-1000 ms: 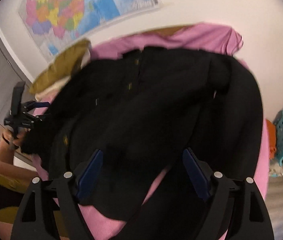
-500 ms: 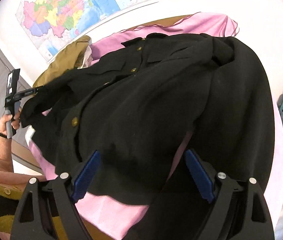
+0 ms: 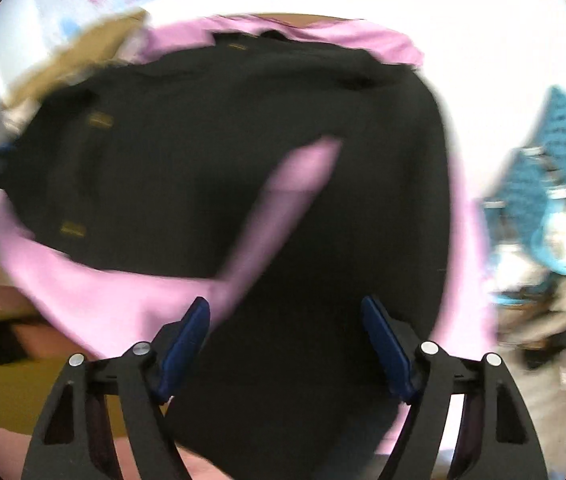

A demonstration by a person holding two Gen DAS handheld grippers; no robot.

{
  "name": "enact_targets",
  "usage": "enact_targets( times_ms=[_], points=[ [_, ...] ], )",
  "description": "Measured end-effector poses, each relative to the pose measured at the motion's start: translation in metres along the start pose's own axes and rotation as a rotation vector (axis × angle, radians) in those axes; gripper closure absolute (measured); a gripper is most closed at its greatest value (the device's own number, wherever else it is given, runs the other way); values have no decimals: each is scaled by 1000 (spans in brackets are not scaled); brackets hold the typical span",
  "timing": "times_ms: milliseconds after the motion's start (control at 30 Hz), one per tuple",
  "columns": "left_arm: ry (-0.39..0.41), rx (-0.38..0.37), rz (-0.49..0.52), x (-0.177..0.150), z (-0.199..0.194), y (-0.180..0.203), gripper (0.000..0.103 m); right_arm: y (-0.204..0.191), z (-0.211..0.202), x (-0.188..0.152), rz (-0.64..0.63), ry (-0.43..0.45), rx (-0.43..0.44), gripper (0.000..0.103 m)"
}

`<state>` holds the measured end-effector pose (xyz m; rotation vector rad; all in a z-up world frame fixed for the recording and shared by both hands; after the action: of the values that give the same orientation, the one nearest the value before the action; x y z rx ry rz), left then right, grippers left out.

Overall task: Fold large clothes
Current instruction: 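Lower the black coat onto the pink sheet with both grippers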

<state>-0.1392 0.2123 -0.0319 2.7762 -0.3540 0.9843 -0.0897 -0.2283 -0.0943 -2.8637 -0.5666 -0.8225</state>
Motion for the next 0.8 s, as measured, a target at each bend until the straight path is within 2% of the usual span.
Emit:
enact_targets(
  times_ms=[67,133,167,200,300,367,433,533,567,600,633,700,733,800],
  points=[
    [-12,2,6,-2,11,2,6,25,-4,2,112,10,9,25],
    [-29,10,12,-6,19,3,6,37,-9,2,148,28,-84,23],
    [-29,18,21,-7,17,5,6,42,-17,3,176,54,-94,23],
    [-34,31,39,-8,16,6,6,42,-23,3,197,79,-67,23],
    [-60,72,108,-10,15,13,6,15,-41,5,157,167,160,23],
    [-69,91,135,-12,16,16,6,-5,-37,5,98,176,227,23],
    [-64,103,140,-12,17,18,6,-20,-18,9,70,152,256,23],
    [-35,123,126,-11,19,17,8,-26,18,16,112,92,299,24],
    [-29,132,115,-11,20,17,13,-27,19,17,107,110,301,35],
    [-29,152,95,-8,21,14,34,-29,18,19,102,113,319,72],
    [-37,177,66,-5,21,7,50,-27,15,22,133,104,383,82],
    [-24,147,-5,3,18,-6,58,-22,0,29,173,137,487,90],
    [-2,118,-44,7,15,-14,62,-17,-9,39,184,174,532,90],
    [13,107,-81,17,14,-23,62,-9,-19,56,224,203,581,93]
  ],
)
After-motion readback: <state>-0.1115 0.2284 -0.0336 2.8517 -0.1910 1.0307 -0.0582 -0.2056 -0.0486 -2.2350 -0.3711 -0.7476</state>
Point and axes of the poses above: each gripper's, at about its wrist camera, not at the fingertips, and z roughly the way its jaws point, y to its right, x to its top, the point moved 1 cm from there along z, roughly the way its jaws point, and after that the axes turned 6 degrees about z, right-handed, at the moved point
